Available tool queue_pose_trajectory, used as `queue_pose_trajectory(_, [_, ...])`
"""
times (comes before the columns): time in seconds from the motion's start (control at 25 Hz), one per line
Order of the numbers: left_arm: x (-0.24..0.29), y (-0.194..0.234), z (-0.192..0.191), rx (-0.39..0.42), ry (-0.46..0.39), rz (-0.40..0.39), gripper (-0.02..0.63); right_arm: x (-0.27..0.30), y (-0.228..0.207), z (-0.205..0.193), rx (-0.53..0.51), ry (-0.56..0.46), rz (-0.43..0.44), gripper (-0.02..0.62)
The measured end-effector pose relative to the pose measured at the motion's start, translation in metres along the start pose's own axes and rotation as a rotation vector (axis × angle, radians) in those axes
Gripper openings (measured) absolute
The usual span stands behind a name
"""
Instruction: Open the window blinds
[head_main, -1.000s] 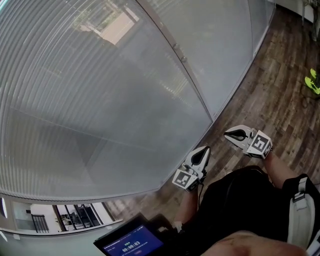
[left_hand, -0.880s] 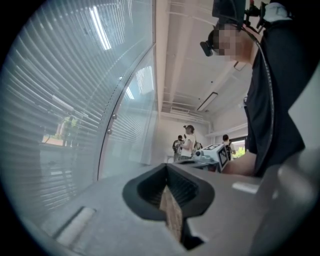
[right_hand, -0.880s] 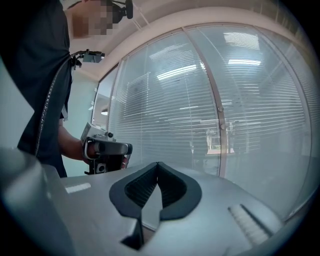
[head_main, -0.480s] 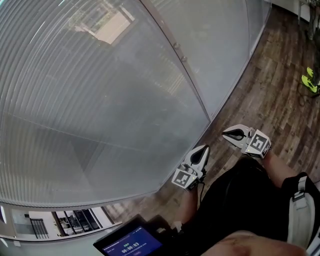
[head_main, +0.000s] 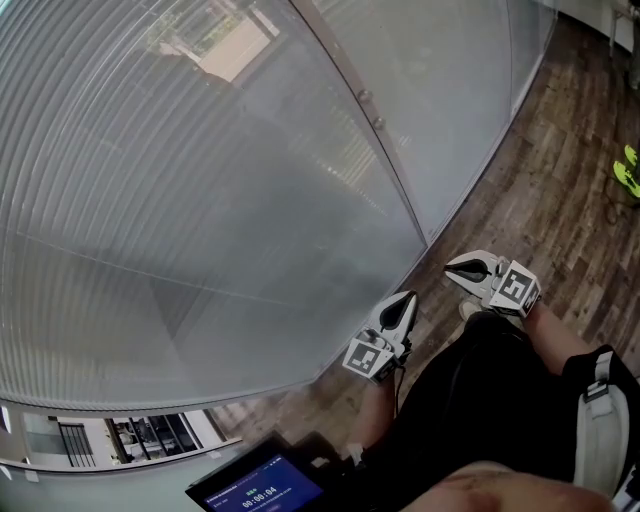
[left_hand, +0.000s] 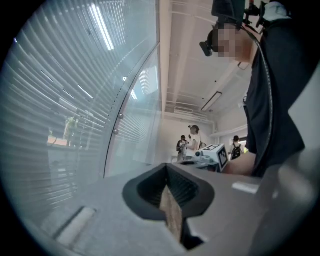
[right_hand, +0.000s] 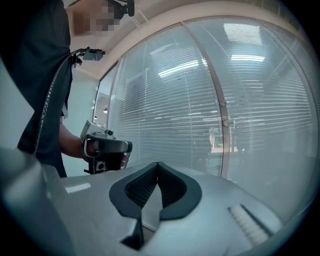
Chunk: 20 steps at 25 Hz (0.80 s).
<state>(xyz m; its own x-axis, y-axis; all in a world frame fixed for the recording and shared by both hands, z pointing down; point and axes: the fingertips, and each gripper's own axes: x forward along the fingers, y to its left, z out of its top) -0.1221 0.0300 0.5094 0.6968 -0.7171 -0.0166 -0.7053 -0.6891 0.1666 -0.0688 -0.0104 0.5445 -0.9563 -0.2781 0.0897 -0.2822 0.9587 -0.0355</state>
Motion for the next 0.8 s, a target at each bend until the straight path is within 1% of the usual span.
queue_pose_trajectory(0.08, [0.006,0.006,0.007,0.008,-0.009,0.023,0.002,0.004,-0.011,0.003,-0.007,-0.002,0.010,0.006])
queue_pose_trajectory(0.2, [0.008,0.024,-0.002,0.013,-0.013,0.052,0.002,0.012,-0.027,0.005,-0.021,-0.003,0.031,0.006])
queue_pose_trajectory(0.32, [0.016,0.042,0.005,0.009,-0.023,0.082,0.002,0.026,-0.042,0.010,-0.028,-0.002,0.055,0.006])
queue_pose_trajectory(0.4, [0.021,0.051,0.010,0.011,-0.023,0.096,0.002,0.033,-0.052,0.014,-0.032,-0.002,0.053,0.006])
queue_pose_trajectory(0.52, [0.030,0.059,0.015,0.014,-0.024,0.125,0.002,0.037,-0.068,0.019,-0.027,-0.016,0.048,0.006])
queue_pose_trajectory(0.68, [0.047,0.065,0.016,0.035,-0.004,0.161,0.002,0.036,-0.085,0.023,-0.023,-0.022,0.084,0.006])
queue_pose_trajectory(0.8, [0.055,0.078,0.024,0.032,-0.001,0.180,0.002,0.046,-0.101,0.029,-0.021,-0.014,0.101,0.006])
